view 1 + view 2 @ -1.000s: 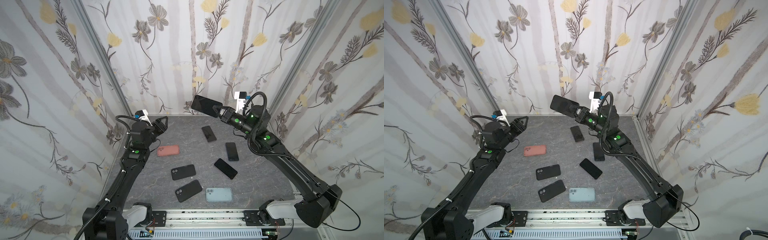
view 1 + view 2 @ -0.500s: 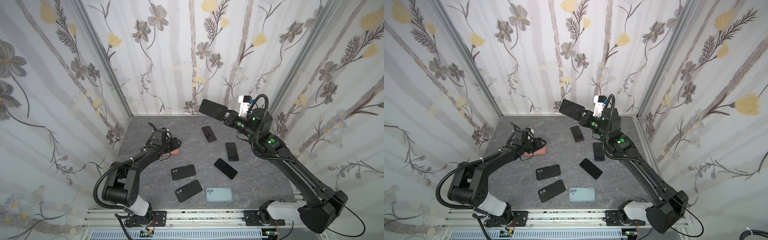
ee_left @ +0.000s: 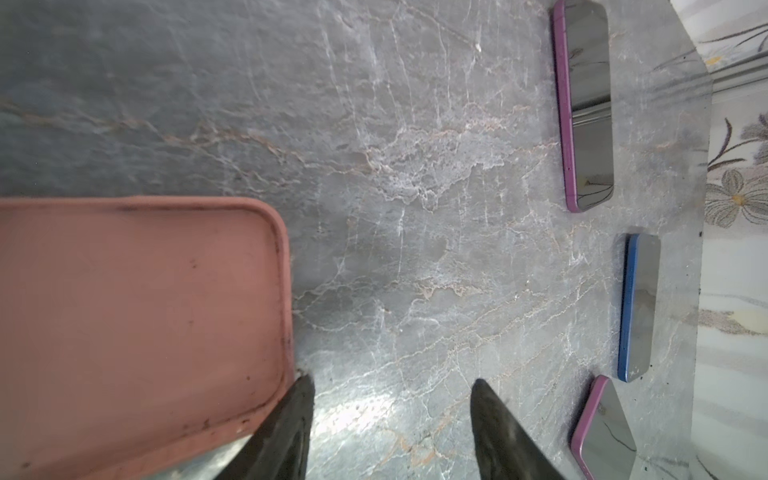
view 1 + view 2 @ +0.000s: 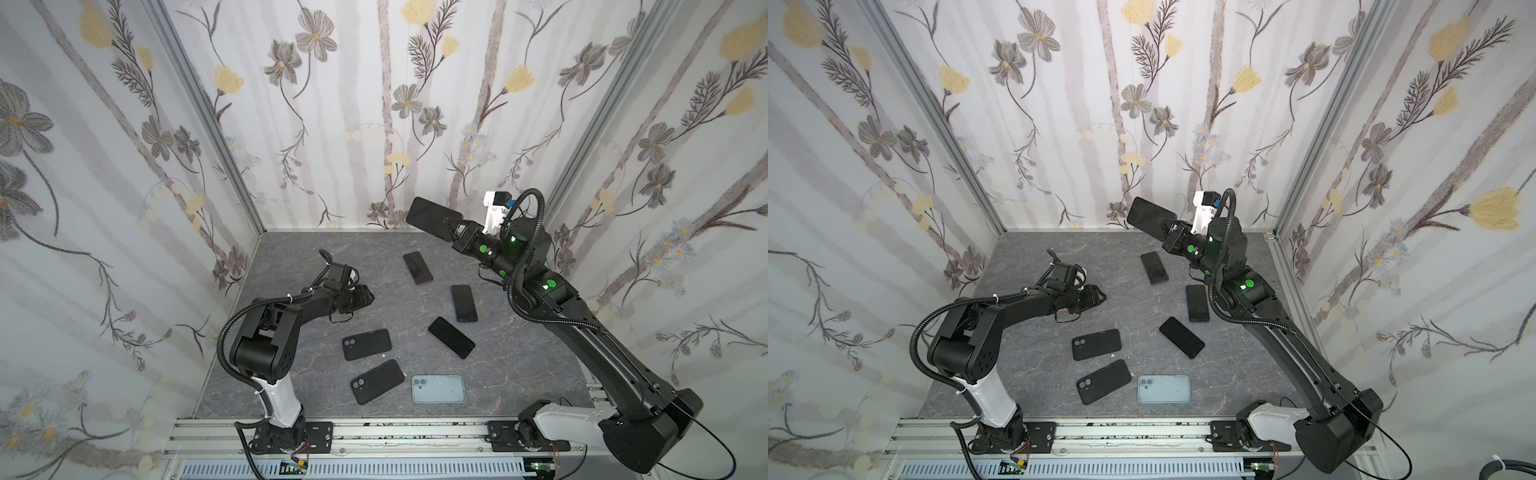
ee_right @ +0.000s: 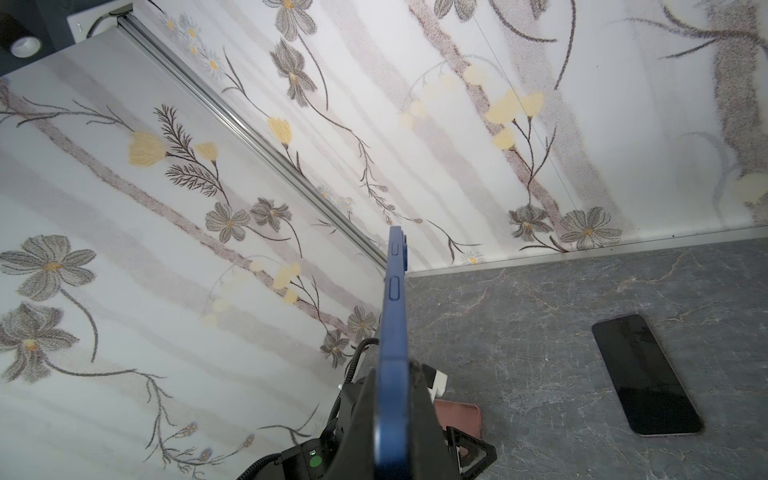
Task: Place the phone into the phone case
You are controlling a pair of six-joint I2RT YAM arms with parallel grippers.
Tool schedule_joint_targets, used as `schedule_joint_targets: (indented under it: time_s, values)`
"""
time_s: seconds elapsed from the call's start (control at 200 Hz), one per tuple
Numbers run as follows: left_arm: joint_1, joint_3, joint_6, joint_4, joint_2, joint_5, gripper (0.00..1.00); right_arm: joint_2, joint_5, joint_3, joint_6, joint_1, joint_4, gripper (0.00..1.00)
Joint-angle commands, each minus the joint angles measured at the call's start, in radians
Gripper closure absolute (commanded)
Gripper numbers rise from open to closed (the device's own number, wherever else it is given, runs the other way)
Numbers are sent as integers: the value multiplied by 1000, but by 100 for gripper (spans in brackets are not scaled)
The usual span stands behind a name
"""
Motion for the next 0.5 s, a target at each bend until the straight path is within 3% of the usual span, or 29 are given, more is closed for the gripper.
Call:
schedule_joint_targets:
  time_s: [0.0, 0.255, 0.5]
  values:
    - [-16, 14, -22, 29, 21, 10, 41, -17, 24, -5, -20, -1, 42, 100]
    - [-51, 44, -44, 44, 14, 27, 41, -37, 34, -15, -25, -4, 28, 100]
    - [-14, 70, 6, -1, -32, -120, 41, -51, 45, -27, -28, -8, 26, 100]
